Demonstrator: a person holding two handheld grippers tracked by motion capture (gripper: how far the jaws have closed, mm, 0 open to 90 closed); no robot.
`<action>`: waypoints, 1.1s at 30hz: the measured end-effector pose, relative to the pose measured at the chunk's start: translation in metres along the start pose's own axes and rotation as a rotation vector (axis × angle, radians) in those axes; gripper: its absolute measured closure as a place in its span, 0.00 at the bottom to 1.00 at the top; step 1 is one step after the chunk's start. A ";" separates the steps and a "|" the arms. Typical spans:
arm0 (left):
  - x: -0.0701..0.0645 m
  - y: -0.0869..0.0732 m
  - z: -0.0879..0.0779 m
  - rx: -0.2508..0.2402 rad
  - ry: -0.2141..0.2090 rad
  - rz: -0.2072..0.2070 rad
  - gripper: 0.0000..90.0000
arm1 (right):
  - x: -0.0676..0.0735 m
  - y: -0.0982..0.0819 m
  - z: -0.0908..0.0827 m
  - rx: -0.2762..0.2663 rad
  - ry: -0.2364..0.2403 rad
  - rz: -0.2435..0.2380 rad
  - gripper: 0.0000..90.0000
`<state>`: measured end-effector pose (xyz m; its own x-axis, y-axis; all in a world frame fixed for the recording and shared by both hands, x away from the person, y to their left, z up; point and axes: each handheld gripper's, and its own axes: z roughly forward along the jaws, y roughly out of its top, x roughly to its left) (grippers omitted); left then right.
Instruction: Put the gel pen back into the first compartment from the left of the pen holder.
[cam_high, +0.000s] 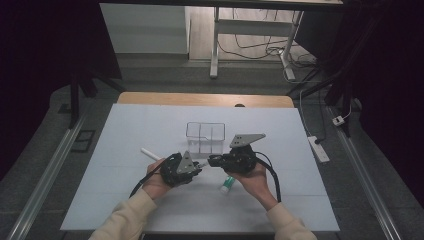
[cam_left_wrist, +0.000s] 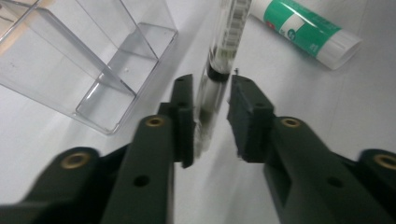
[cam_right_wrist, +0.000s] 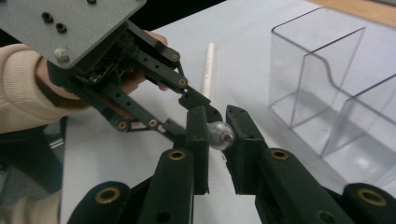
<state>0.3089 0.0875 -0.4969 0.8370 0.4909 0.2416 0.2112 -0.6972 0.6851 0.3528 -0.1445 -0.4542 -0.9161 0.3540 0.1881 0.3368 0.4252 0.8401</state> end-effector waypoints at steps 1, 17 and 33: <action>0.000 0.000 0.000 0.005 0.002 0.000 0.75 | 0.000 0.000 -0.001 -0.002 -0.011 -0.005 0.88; 0.008 -0.016 -0.022 -0.023 0.007 -0.154 0.53 | -0.006 0.002 -0.014 -0.044 -0.056 0.003 0.88; 0.016 -0.050 -0.047 -0.029 0.037 -0.286 0.48 | -0.008 0.004 -0.022 -0.058 -0.085 -0.004 0.88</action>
<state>0.2882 0.1552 -0.4950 0.7264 0.6845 0.0609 0.4206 -0.5130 0.7483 0.3569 -0.1638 -0.4415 -0.8948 0.4231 0.1426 0.3175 0.3784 0.8695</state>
